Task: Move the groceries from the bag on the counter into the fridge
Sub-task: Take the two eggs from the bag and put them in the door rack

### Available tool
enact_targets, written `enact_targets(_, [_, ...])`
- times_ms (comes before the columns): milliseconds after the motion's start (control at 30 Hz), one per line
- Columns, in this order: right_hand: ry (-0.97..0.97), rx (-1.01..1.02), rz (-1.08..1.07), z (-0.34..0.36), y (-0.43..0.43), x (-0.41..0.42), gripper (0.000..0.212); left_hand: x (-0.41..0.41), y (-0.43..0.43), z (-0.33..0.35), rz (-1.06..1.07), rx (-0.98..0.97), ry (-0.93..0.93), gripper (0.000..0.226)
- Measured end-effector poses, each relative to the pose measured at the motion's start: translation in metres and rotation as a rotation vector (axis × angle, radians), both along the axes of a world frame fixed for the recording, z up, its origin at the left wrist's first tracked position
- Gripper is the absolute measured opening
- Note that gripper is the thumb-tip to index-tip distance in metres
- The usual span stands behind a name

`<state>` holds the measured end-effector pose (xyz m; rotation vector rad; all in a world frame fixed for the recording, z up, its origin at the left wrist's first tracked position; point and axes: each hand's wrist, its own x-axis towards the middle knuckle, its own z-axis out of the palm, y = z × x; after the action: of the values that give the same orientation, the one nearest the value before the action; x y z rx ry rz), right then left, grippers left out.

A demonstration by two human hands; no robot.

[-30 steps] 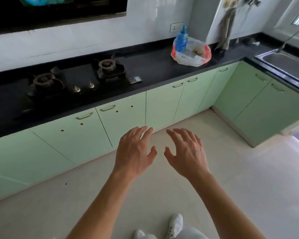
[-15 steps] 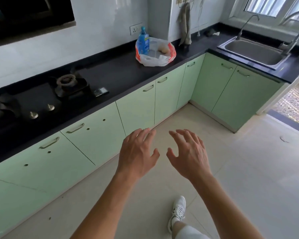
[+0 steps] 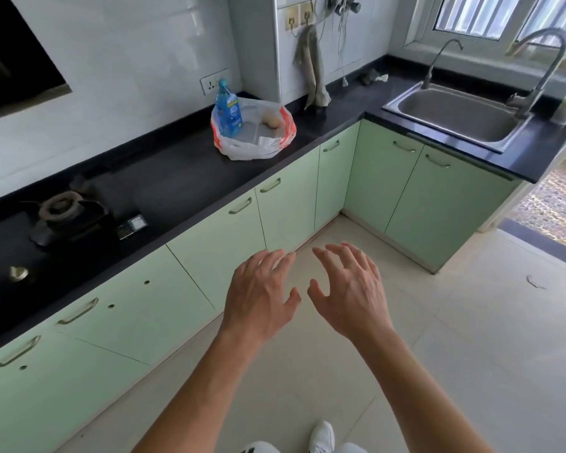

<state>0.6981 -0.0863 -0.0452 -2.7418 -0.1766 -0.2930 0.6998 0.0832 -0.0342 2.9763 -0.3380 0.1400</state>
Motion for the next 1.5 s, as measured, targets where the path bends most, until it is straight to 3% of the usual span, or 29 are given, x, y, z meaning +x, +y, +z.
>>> enact_targets(367, [0.046, 0.029, 0.033, -0.018, -0.018, 0.094, 0.053, 0.091, -0.018, -0.013, 0.02, -0.003, 0.033, 0.059])
enact_targets(967, [0.046, -0.087, 0.019, -0.008, 0.04, 0.344, 0.053, 0.344, 0.056, -0.022, 0.061, -0.108, 0.013, 0.057])
enact_targets(1500, [0.099, -0.07, 0.029, -0.035, 0.044, 0.487, 0.052, 0.486, 0.064, -0.041, 0.055, -0.129, 0.034, 0.058])
